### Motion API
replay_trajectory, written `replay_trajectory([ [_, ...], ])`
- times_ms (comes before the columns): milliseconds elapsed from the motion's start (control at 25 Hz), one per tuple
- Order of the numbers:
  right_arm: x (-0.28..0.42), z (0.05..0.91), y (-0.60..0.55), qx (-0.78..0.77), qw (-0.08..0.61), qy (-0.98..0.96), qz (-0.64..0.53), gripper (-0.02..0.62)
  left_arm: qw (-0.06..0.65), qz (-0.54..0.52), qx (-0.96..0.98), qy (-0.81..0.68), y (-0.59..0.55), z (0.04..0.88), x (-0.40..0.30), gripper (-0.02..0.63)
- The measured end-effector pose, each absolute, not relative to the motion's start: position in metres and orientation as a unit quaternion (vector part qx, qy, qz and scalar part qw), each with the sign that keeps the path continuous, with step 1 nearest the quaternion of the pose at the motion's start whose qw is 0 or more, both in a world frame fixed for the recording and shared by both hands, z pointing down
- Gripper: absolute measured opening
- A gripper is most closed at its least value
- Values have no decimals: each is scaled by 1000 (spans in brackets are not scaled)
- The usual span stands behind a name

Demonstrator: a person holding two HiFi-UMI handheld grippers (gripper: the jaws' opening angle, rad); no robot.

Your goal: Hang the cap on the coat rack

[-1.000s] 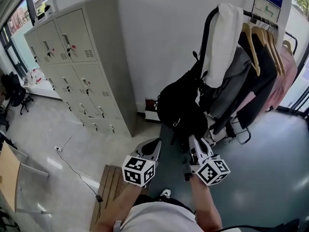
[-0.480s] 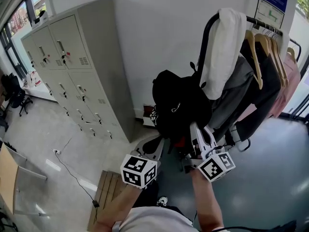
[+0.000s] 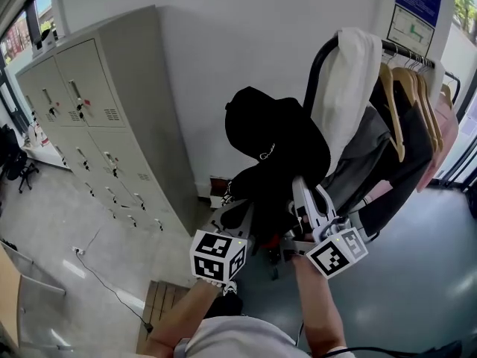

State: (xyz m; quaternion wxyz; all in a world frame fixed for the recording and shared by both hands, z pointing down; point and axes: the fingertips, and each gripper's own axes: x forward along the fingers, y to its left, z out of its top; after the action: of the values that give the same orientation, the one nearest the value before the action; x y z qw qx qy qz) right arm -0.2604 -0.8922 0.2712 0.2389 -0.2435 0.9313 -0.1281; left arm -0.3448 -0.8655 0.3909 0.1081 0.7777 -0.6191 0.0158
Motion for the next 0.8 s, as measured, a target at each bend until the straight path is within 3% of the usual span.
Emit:
replay_trajectory([
  [400, -266, 246, -953, -261, 256, 925, -105, 17, 103, 6, 788, -608, -911, 383, -358, 3],
  [800, -244, 340, -974, -309, 228, 903, -193, 17, 122, 18, 790, -600, -915, 401, -356, 3],
])
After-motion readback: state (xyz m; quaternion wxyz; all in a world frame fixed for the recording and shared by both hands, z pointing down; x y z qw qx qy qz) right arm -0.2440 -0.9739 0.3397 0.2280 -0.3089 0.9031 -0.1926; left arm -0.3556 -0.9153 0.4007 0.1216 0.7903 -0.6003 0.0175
